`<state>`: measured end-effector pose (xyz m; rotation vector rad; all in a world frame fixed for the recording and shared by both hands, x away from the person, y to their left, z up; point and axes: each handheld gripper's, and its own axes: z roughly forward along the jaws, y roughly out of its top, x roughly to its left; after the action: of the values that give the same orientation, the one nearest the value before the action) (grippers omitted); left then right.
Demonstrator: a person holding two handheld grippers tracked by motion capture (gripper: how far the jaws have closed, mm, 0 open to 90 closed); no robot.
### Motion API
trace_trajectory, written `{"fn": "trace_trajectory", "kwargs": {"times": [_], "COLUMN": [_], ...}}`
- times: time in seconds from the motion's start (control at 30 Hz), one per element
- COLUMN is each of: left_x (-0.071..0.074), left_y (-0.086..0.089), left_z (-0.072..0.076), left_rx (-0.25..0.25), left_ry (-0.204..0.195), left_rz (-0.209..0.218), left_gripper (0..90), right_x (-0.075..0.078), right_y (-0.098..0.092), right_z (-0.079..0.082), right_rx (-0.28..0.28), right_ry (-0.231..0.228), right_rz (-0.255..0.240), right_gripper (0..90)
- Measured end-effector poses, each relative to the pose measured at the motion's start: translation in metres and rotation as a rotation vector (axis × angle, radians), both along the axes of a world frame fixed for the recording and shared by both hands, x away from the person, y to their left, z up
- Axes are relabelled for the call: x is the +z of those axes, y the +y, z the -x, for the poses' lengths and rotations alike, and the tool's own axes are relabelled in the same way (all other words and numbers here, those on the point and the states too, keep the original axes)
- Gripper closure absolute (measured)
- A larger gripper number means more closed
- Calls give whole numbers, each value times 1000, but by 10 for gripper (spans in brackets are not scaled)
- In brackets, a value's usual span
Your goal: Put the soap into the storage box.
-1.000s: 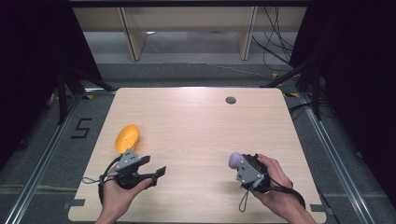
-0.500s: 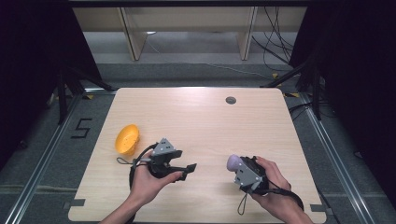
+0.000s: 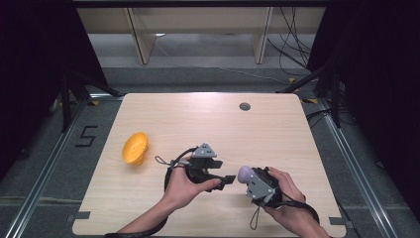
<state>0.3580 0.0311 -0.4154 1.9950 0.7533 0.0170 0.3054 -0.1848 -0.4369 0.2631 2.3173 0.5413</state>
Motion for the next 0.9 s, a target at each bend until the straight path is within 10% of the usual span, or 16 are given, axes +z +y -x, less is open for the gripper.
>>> {"fn": "trace_trajectory", "kwargs": {"times": [0.9], "left_x": [-18], "left_y": [-31], "left_z": [-19], "left_rx": [-61], "left_ry": [162], "left_rz": [45], "left_gripper": [420], "right_x": [-1], "right_y": [8], "right_z": [3], "right_rx": [31], "right_ry": [7], "right_rz": [6], "right_gripper": [503]}}
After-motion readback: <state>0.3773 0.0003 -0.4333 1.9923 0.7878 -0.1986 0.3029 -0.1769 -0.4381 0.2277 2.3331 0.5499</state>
